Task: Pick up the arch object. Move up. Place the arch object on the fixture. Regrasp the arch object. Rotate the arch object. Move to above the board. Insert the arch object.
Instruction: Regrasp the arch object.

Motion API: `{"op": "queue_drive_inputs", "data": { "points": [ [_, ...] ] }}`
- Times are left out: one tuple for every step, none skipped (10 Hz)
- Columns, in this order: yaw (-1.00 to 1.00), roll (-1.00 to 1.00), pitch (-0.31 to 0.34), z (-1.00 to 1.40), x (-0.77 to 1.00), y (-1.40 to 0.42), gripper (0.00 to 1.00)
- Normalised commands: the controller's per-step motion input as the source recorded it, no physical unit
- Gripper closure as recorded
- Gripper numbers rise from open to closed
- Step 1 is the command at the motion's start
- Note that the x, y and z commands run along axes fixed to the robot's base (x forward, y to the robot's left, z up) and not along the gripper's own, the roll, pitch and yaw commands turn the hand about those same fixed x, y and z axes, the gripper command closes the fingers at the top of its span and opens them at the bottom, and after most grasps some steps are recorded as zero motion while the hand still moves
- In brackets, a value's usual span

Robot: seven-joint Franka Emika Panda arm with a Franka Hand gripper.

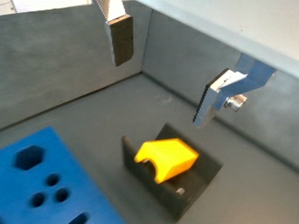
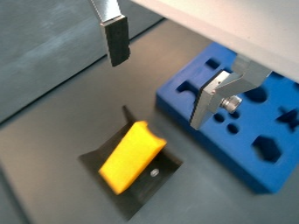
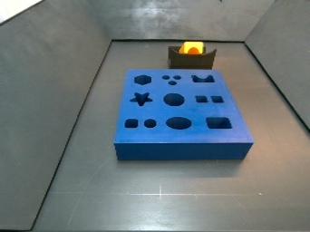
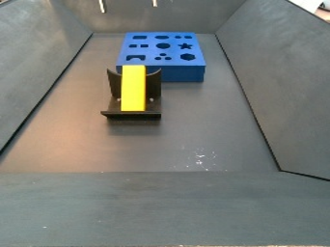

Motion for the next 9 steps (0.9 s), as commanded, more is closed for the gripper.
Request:
{"op": "queue_drive_inputs", "data": {
  "points": [
    [0.03, 1.0, 0.011, 0.01, -0.01, -0.02, 0.0],
    [0.03, 1.0, 0.017, 0.0, 0.0, -0.02, 0.0],
    [0.03, 1.0, 0.021, 0.0, 0.01, -0.02, 0.0],
    [0.04, 1.0, 0.032, 0.0, 0.02, -0.02, 0.0],
    [0.04, 1.0, 0.047, 0.0, 0.04, -0.03, 0.0],
    [0.05, 1.0, 0.063, -0.01, 0.06, -0.03, 0.0],
    [0.06, 1.0, 0.077, -0.01, 0.07, -0.03, 0.0],
    [0.07, 1.0, 0.111, -0.01, 0.08, -0.04, 0.0],
    [0.1, 1.0, 0.147, -0.01, 0.08, -0.04, 0.0]
  ]
}}
